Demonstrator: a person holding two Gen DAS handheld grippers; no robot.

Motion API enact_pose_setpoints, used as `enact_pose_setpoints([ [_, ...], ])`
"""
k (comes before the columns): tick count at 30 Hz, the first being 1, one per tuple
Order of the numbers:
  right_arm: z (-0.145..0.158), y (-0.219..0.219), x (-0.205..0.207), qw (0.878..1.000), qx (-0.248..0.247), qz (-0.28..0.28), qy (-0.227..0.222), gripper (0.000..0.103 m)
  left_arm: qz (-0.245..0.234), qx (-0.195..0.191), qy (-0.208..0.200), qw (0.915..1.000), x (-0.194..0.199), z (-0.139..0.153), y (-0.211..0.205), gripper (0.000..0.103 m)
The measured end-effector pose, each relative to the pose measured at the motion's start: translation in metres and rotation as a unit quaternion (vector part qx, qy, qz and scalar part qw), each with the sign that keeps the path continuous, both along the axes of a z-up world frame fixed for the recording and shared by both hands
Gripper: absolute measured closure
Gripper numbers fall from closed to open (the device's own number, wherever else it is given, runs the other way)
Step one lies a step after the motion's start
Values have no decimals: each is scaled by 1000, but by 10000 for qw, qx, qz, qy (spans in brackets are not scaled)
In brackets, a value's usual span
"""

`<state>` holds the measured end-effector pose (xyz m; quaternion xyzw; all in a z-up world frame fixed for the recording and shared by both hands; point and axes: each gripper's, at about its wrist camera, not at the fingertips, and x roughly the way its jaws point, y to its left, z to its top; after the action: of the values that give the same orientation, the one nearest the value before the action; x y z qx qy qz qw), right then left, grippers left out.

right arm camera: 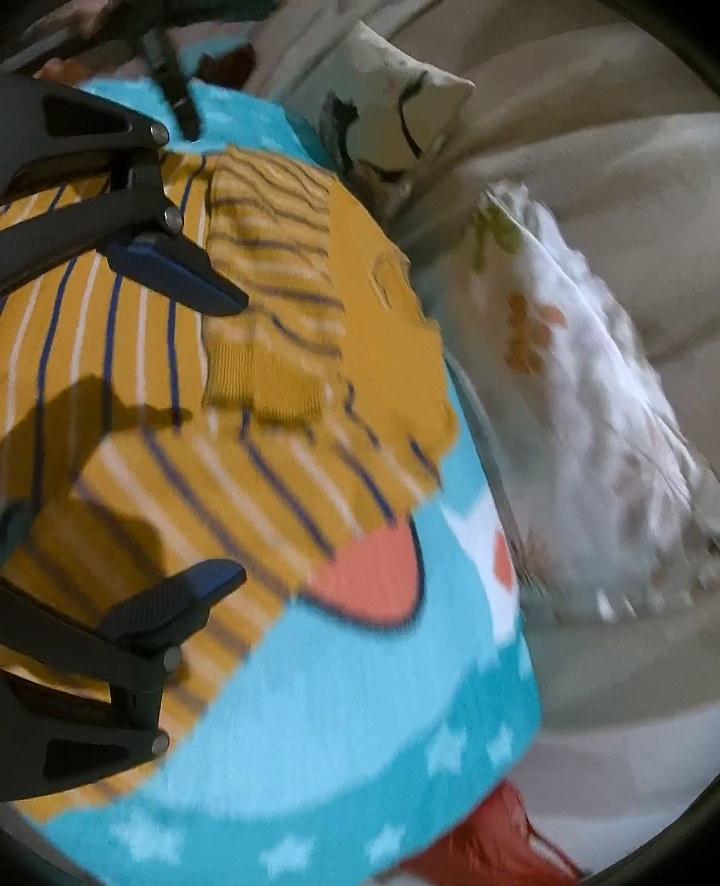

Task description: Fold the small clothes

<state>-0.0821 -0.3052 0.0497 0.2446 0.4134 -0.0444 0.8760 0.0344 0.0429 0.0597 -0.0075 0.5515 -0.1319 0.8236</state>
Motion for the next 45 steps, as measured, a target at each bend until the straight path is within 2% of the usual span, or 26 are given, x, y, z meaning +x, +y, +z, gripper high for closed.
enact_pose_setpoints([
  [2, -8, 7, 16, 9996, 228, 156, 88, 28, 386, 194, 192, 9989, -7, -18, 37, 34],
  [3, -11, 11, 24, 9995, 234, 189, 126, 28, 509, 225, 264, 9981, -12, -24, 50, 34],
  [8, -28, 29, 72, 9953, -794, 79, 556, 28, 777, 269, 426, 9957, -36, -45, 83, 34],
  [10, -37, 31, 85, 9920, -1008, 104, 750, 27, 739, 254, 464, 9959, -45, -50, 83, 34],
  [11, -39, 30, 89, 9921, -947, 161, 811, 39, 697, 275, 443, 9962, -49, -51, 81, 34],
  [12, -40, 28, 91, 9928, -839, 216, 833, 77, 646, 350, 357, 9967, -53, -51, 78, 34],
  [13, -39, 26, 93, 9936, -689, 303, 844, 93, 564, 397, 310, 9971, -59, -50, 76, 34],
  [15, -32, 21, 97, 9946, -489, 387, 831, 94, 470, 454, 232, 9976, -66, -49, 69, 34],
  [18, -18, 9, 102, 9932, -884, 178, 733, 95, 419, 603, 62, 9973, -73, -52, 63, 34],
  [21, -27, -9, 120, 9834, -1395, -124, 1152, 94, 437, 618, 7, 9971, -77, -53, 63, 34],
  [22, -30, -15, 125, 9802, -1438, -196, 1344, 94, 447, 609, 17, 9971, -77, -53, 64, 33],
  [23, -28, -23, 124, 9825, -1260, -261, 1345, 94, 456, 610, 26, 9971, -78, -52, 64, 33],
  [25, -10, -37, 106, 9911, -802, -416, 977, 80, 484, 614, 29, 9969, -70, -54, 58, 32],
  [26, -3, -43, 96, 9925, -733, -455, 865, 59, 498, 617, 34, 9968, -66, -56, 57, 31],
  [28, 12, -55, 67, 9936, -734, -590, 631, 38, 522, 605, 102, 9967, -66, -54, 59, 31],
  [30, 19, -75, 26, 9921, -798, -784, 571, 36, 639, 398, 224, 9969, -63, -49, 62, 31],
  [33, 11, -108, -32, 9871, -764, -1137, 824, 36, 819, 14, 196, 9964, -61, -32, 63, 31],
  [36, -3, -134, -91, 9803, -706, -1506, 1061, 36, 774, -77, 22, 9970, -62, -15, 54, 31],
  [39, -23, -149, -141, 9761, -372, -1772, 1204, 36, 600, -223, -3, 9979, -60, -6, 34, 31],
  [43, -50, -151, -184, 9688, -21, -2083, 1345, 36, 331, -333, 52, 9989, -60, -2, 0, 31],
  [45, -60, -146, -195, 9699, 188, -2066, 1274, 36, 136, -290, 54, 9995, -64, -2, -18, 31],
])
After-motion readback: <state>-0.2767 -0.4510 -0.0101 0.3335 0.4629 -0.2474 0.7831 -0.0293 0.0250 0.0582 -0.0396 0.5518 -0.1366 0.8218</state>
